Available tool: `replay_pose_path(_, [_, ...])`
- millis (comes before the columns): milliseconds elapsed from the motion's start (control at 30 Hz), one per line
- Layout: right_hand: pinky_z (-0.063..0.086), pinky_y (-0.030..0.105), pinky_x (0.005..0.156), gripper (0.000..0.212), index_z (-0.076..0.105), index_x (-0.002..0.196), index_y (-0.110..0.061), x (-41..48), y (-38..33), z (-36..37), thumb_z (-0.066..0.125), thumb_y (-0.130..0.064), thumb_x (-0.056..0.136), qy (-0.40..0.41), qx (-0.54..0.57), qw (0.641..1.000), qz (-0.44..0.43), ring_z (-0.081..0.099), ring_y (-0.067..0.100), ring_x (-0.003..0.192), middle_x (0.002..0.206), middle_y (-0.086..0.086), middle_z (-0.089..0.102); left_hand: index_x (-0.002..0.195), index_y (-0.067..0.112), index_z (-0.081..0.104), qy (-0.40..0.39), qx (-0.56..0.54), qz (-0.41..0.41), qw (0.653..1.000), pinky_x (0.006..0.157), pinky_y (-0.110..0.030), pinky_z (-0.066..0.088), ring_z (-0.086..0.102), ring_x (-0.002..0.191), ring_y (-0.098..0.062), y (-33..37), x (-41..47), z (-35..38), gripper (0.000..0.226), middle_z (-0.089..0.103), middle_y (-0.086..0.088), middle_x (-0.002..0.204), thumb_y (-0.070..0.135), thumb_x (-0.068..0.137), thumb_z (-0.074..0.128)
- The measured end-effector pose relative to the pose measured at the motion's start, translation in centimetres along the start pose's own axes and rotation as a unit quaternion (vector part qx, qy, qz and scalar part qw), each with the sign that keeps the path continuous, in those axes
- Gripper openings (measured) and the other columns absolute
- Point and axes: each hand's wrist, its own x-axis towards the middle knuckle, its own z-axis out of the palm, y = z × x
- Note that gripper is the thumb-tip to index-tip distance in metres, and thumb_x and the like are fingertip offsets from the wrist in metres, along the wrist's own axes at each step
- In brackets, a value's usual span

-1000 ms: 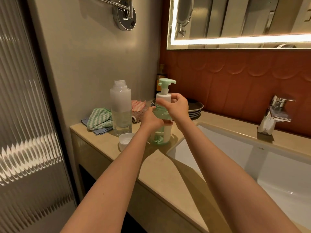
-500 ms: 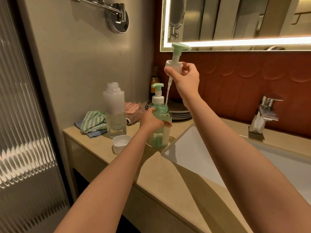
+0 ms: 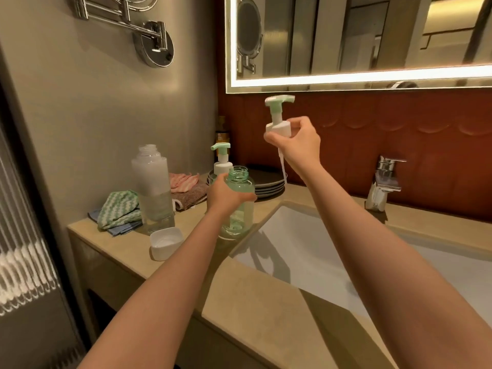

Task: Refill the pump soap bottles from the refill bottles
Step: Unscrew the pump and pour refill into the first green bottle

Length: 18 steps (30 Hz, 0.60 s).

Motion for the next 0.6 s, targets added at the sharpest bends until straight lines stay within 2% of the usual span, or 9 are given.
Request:
replay_pose_path(100, [0.049, 0.032, 0.078, 0.043, 0.053, 0.103, -0.015, -0.6, 3.3, 1.3, 0.075, -0.035, 0.071, -0.054, -0.068, 0.992, 0.090, 0.056, 0.014, 0.087, 0.095, -0.004, 0.056, 0.136, 0.012, 0.038, 0.003, -0.005, -0.017, 1.000, 0.094, -0.038, 0.044, 0.051, 0.117, -0.025, -0.5, 0.4, -0.9, 0.089, 0.052, -0.006, 0.131, 0.025, 0.062, 0.085])
replay_pose_path(233, [0.043, 0.026, 0.060, 0.041, 0.063, 0.104, -0.007, -1.2, 7.3, 4.3, 0.074, -0.028, 0.070, -0.133, -0.146, 0.965, 0.175, 0.058, 0.018, 0.087, 0.093, 0.004, 0.061, 0.139, 0.011, 0.033, 0.004, -0.003, -0.025, 1.000, 0.095, -0.037, 0.040, 0.047, 0.122, -0.026, -1.4, 0.3, -2.0, 0.090, 0.048, -0.007, 0.136, 0.020, 0.065, 0.084])
replay_pose_path(300, [0.041, 0.026, 0.059, 0.045, 0.062, 0.106, -0.007, -1.5, 8.8, 5.9, 0.074, -0.031, 0.069, -0.168, -0.202, 0.944, 0.202, 0.058, 0.020, 0.091, 0.095, 0.005, 0.061, 0.141, 0.009, 0.030, -0.002, -0.004, -0.025, 1.000, 0.098, -0.035, 0.037, 0.043, 0.126, -0.025, -1.7, 0.2, -2.6, 0.093, 0.044, -0.008, 0.140, 0.017, 0.066, 0.083])
replay_pose_path(433, [0.047, 0.035, 0.086, 0.048, 0.059, 0.103, -0.014, -2.0, 11.0, 8.7, 0.074, -0.044, 0.069, -0.181, -0.320, 0.904, 0.218, 0.056, 0.022, 0.102, 0.101, 0.004, 0.060, 0.140, 0.009, 0.031, -0.046, 0.006, -0.026, 0.999, 0.097, -0.030, 0.036, 0.041, 0.128, -0.022, -1.6, 0.3, -3.8, 0.090, 0.042, -0.007, 0.142, 0.015, 0.067, 0.082])
replay_pose_path(500, [0.046, 0.037, 0.089, 0.045, 0.059, 0.102, -0.016, -2.4, 11.6, 9.6, 0.072, -0.044, 0.070, -0.176, -0.364, 0.892, 0.202, 0.054, 0.022, 0.103, 0.104, 0.004, 0.059, 0.140, 0.009, 0.031, -0.061, 0.008, -0.021, 0.998, 0.094, -0.027, 0.034, 0.041, 0.129, -0.021, -1.6, 0.3, -4.2, 0.089, 0.041, -0.006, 0.142, 0.014, 0.067, 0.082])
replay_pose_path(600, [0.043, 0.039, 0.092, 0.034, 0.059, 0.102, -0.017, -2.6, 11.6, 10.6, 0.070, -0.035, 0.076, -0.181, -0.403, 0.881, 0.168, 0.052, 0.023, 0.104, 0.108, 0.005, 0.059, 0.140, 0.010, 0.031, -0.073, 0.003, -0.018, 0.997, 0.086, -0.021, 0.030, 0.040, 0.128, -0.018, -1.8, 0.2, -4.7, 0.087, 0.040, -0.005, 0.143, 0.013, 0.069, 0.080])
